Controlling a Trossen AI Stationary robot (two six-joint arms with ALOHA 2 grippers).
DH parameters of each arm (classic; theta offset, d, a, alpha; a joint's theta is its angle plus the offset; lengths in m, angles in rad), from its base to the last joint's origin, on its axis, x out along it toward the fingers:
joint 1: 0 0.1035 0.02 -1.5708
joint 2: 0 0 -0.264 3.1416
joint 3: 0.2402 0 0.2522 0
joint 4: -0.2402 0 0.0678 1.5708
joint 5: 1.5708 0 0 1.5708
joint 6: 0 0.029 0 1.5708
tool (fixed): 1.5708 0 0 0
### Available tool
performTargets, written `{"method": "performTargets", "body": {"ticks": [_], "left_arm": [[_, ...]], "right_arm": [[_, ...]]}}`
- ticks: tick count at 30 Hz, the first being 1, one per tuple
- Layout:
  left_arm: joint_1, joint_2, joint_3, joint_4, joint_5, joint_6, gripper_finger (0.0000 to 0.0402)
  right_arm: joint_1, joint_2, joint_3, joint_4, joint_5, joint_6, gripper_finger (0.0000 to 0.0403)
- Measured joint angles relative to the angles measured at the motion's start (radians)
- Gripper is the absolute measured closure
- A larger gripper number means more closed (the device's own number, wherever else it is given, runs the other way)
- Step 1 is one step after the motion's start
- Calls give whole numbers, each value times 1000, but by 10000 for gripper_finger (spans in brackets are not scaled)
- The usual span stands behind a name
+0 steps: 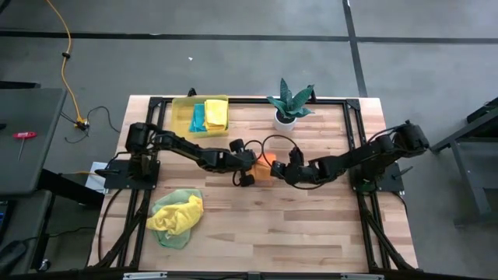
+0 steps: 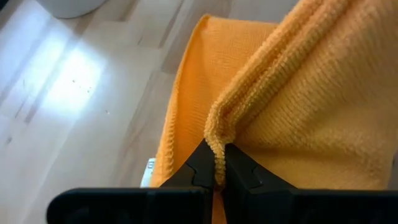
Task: Fold microfiber towels
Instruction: Fold the orange microfiber cloth
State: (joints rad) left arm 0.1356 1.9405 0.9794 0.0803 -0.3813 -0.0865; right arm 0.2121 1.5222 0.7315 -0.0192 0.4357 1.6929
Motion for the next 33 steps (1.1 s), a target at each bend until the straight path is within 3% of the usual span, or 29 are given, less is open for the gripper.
{"method": "performTargets", "body": {"ticks": [8,18,22,33], "left_arm": [[1,9,0,1,-2,-41,401],[3,10,-2,-5,-11,-79,401],[3,10,-2,-5,-12,-98,401],[3,-63,-3,-57,-27,-121,401]], "right_arm": [[-31,0,0,8,-32,-88,394],[-201,-2,0,50,-135,-347,283],[-280,-2,0,45,-163,-455,256],[-382,4,0,-3,-232,-678,247]]}}
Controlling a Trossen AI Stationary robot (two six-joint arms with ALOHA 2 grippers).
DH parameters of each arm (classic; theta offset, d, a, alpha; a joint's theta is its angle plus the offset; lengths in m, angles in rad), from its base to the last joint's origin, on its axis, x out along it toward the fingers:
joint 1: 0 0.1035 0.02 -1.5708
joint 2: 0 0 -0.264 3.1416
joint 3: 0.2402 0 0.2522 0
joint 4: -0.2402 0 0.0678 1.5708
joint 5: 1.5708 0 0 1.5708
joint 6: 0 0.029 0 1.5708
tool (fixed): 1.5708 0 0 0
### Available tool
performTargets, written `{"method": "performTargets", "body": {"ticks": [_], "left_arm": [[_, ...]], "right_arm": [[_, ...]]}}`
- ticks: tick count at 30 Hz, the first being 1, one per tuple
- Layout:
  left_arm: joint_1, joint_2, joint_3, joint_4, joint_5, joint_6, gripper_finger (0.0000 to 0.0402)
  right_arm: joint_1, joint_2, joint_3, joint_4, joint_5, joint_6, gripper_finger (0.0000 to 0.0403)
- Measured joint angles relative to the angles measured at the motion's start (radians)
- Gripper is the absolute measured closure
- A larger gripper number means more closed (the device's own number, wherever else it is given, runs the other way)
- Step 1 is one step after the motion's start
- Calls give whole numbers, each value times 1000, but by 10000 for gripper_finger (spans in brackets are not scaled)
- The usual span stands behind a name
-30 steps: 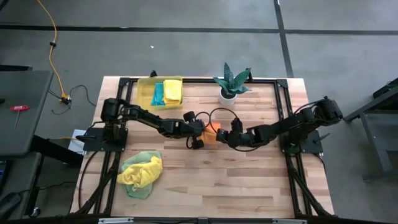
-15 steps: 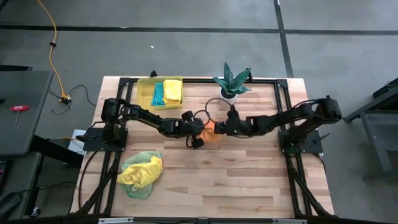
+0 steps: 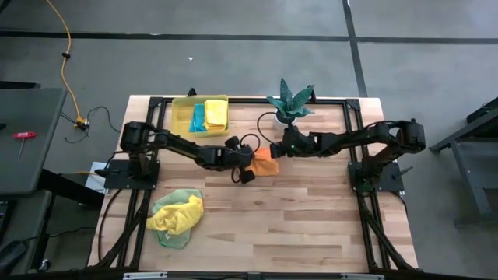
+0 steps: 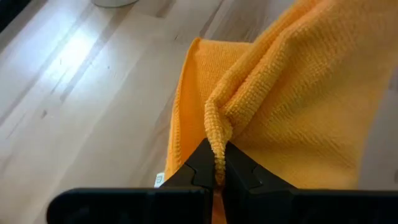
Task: Fold microfiber towels
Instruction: Fold the orange microfiber cloth
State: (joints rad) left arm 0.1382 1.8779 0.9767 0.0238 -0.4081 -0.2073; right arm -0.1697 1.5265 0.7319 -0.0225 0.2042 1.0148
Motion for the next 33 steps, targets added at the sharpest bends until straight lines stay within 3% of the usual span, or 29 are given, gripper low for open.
{"method": "performTargets", "body": {"ticks": [8,20,26,33], "left_arm": [[1,-102,0,-94,-1,-11,401],[57,-167,1,-211,-1,-213,402],[24,-167,1,-182,99,-176,401],[-134,-168,-47,-139,255,-91,402]], "right_arm": [[-1,0,0,-15,-15,-49,247],[0,0,0,-69,-50,-55,247],[7,-20,0,-126,-134,-156,247],[8,-114,0,-155,-285,-316,247]]}}
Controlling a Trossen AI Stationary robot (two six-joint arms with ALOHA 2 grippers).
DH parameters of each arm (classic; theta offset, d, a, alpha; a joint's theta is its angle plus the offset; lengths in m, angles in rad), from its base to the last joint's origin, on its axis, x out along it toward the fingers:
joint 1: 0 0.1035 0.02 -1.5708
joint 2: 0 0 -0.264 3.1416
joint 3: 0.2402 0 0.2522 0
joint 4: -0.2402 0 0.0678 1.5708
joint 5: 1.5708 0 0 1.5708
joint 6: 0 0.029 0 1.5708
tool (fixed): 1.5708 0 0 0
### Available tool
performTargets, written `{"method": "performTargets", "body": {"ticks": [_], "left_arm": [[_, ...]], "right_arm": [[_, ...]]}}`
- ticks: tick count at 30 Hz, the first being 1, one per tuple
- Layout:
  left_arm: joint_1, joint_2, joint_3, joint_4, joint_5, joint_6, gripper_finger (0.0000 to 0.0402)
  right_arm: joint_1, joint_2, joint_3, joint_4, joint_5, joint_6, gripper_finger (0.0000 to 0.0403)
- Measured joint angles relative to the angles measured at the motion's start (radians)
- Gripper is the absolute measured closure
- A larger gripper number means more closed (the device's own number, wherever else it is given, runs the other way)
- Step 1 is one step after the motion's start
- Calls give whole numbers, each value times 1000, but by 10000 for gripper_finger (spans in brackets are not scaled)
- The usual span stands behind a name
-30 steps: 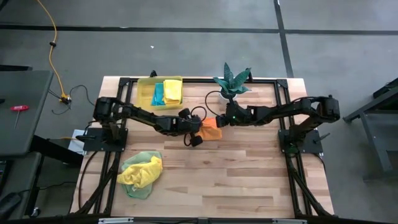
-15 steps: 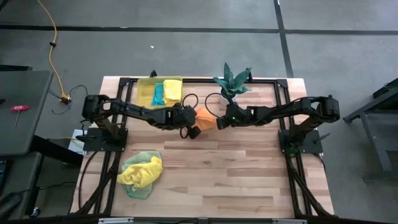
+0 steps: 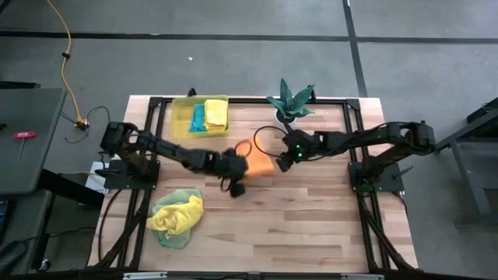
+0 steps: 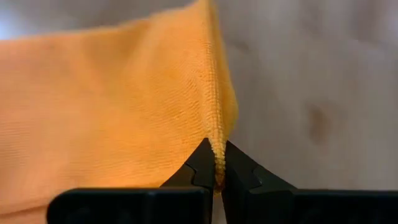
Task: Fold microfiber towels
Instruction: Fold the orange microfiber cloth
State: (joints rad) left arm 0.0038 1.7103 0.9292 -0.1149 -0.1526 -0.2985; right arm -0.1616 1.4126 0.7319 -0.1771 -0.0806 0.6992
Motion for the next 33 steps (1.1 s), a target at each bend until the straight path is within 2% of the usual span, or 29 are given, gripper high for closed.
{"method": "performTargets", "body": {"ticks": [3,5,8,12,16,19,21,24,25,29,33], "left_arm": [[-98,-16,-55,46,101,-3,402],[-171,-40,-98,76,135,-7,402],[-266,-100,-163,92,146,-5,402],[-320,-205,-253,68,103,31,401],[-302,-295,-299,-5,55,97,402],[-262,-330,-310,-51,46,146,402],[-232,-342,-310,-73,53,191,401],[-191,-341,-309,-88,73,256,401],[-174,-341,-309,-102,75,266,401],[-120,-343,-309,-140,74,268,401],[-88,-346,-309,-136,89,284,402]], "right_arm": [[7,-7,0,14,-81,-24,247],[25,2,0,29,-95,-24,247],[60,36,0,93,-108,7,247],[116,123,0,312,-158,36,247],[168,238,17,482,-187,11,249],[192,320,93,467,-189,-77,271],[203,377,161,445,-183,-145,305],[204,459,253,395,-156,-219,379],[199,488,280,389,-155,-236,390],[178,554,347,343,-149,-287,394],[168,557,367,263,-81,-343,398]]}}
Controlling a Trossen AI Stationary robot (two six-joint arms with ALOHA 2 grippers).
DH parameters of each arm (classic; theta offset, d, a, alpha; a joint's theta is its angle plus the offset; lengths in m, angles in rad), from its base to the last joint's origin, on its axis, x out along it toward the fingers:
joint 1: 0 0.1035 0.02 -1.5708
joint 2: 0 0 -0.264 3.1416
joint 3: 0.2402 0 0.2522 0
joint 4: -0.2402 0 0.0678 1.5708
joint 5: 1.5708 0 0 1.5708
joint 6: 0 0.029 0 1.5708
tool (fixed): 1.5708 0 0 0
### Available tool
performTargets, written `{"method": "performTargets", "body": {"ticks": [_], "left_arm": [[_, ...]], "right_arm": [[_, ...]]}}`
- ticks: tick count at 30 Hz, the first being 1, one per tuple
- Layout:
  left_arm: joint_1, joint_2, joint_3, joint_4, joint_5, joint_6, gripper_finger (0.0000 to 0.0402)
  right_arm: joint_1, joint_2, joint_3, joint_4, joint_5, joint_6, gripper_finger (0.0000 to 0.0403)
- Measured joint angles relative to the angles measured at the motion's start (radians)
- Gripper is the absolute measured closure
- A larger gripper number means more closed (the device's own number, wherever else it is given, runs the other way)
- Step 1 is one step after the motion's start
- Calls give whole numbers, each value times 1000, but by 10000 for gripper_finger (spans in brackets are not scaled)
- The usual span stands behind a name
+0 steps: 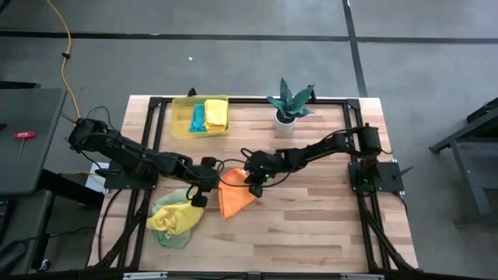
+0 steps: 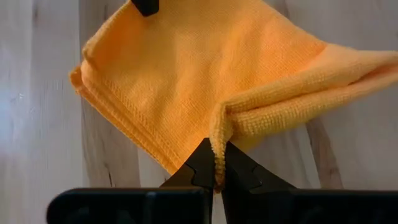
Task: Fold microfiber towels
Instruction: Fold the orange microfiber cloth
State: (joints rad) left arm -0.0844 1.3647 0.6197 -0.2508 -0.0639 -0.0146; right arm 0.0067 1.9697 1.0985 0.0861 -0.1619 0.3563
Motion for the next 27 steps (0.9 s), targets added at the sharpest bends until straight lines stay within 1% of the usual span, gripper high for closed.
{"method": "performTargets", "body": {"ticks": [4,6,9,11,13,16,19,23,27], "left_arm": [[43,0,0,10,3,63,401],[83,0,0,20,3,104,401],[161,0,0,38,9,156,401],[217,0,3,51,36,174,401],[268,0,11,51,63,176,401],[320,0,31,70,106,176,402],[342,0,59,94,144,164,401],[334,0,88,119,163,133,401],[312,0,89,198,192,21,402]], "right_arm": [[0,-14,1,-75,12,-22,402],[13,-8,0,-115,22,-18,402],[46,5,0,-109,51,13,402],[63,7,0,-105,72,56,402],[77,7,0,-105,117,78,403],[86,7,0,-104,167,111,403],[86,7,0,-105,192,136,403],[82,7,0,-87,242,141,403],[77,7,0,-54,277,135,403]]}}
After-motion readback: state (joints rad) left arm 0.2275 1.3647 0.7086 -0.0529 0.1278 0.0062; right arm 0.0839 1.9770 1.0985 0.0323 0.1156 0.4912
